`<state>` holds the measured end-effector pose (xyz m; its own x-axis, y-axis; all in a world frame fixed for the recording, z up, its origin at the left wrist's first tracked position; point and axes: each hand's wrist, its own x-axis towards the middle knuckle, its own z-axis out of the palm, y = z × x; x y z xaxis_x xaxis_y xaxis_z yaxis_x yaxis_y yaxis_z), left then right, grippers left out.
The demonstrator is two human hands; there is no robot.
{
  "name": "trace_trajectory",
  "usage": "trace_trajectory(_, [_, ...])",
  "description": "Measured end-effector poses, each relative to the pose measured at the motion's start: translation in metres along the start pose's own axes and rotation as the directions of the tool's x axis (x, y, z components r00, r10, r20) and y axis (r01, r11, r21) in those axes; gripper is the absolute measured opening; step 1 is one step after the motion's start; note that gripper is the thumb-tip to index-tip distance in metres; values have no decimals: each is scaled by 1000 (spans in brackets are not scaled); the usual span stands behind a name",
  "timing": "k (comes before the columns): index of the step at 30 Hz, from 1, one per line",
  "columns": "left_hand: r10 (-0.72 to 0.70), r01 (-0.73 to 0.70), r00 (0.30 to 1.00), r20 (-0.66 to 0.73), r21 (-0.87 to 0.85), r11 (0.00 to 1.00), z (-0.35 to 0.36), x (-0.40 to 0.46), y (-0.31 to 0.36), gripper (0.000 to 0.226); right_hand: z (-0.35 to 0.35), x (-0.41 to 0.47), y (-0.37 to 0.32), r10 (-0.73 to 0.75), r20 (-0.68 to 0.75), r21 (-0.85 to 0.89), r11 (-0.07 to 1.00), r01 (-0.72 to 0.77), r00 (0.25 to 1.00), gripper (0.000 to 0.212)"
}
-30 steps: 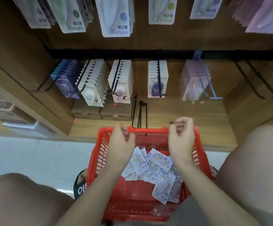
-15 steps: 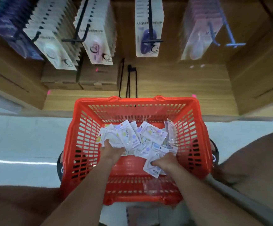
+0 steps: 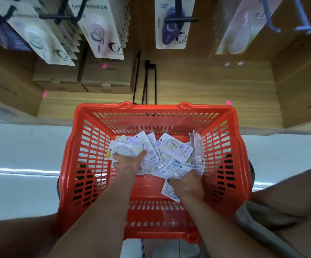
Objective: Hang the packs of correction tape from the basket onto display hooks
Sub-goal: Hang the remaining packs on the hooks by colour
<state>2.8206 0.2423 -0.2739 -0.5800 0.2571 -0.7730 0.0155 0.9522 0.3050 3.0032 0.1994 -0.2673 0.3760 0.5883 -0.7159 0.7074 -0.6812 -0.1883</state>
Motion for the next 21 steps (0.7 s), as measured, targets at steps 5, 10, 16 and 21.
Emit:
trace_trajectory(5, [28,-20,998,-60,130,991,8,-1,1,121,0,0,1,-94,11,2,996,94,995,63])
trace_trajectory(10, [139,-125,987,-84,144,982,9,2,-1,112,-7,-10,-16,-258,110,77,965,251,960,47])
trace_trajectory(16, [307,-274,946,-99,259,926,0,4,-3,108,-40,-4,-45,-342,-29,281,899,336,939,40])
trace_trajectory(21, [372,-359,927,-42,179,916,1,7,-4,107,-55,30,-56,-433,-68,144,887,438,899,30])
